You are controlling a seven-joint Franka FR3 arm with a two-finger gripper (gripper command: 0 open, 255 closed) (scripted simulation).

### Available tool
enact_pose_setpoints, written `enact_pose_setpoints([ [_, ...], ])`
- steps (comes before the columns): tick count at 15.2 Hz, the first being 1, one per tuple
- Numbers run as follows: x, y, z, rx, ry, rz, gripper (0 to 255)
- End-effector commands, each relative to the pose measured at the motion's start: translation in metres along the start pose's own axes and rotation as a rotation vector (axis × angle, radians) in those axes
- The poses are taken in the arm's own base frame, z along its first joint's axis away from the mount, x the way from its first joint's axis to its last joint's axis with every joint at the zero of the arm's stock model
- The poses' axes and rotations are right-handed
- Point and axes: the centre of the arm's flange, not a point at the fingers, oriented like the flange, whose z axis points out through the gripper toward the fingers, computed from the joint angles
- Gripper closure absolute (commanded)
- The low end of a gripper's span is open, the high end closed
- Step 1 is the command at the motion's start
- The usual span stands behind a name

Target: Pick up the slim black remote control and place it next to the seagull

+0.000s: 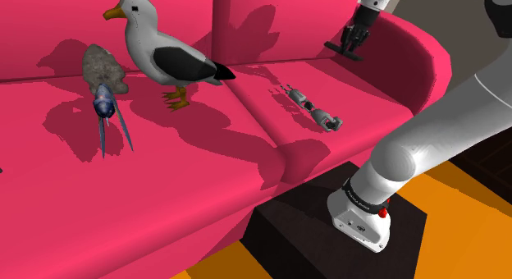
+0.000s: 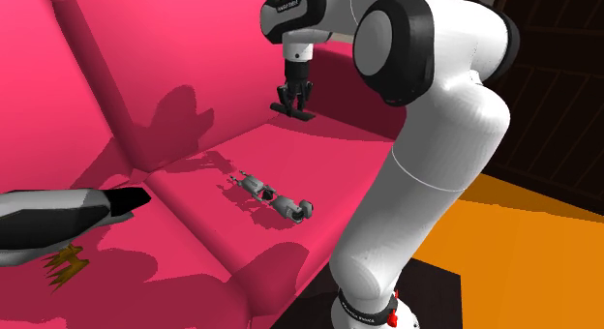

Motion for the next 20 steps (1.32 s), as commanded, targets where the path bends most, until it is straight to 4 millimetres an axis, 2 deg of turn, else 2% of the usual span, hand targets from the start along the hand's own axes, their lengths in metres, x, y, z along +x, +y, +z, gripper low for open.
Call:
enact_pose_setpoints([
  [1,0.000,-0.001,-0.010,0.000,0.000,0.000,255],
  [20,0.000,-0.009,-0.110,0.000,0.000,0.000,255],
])
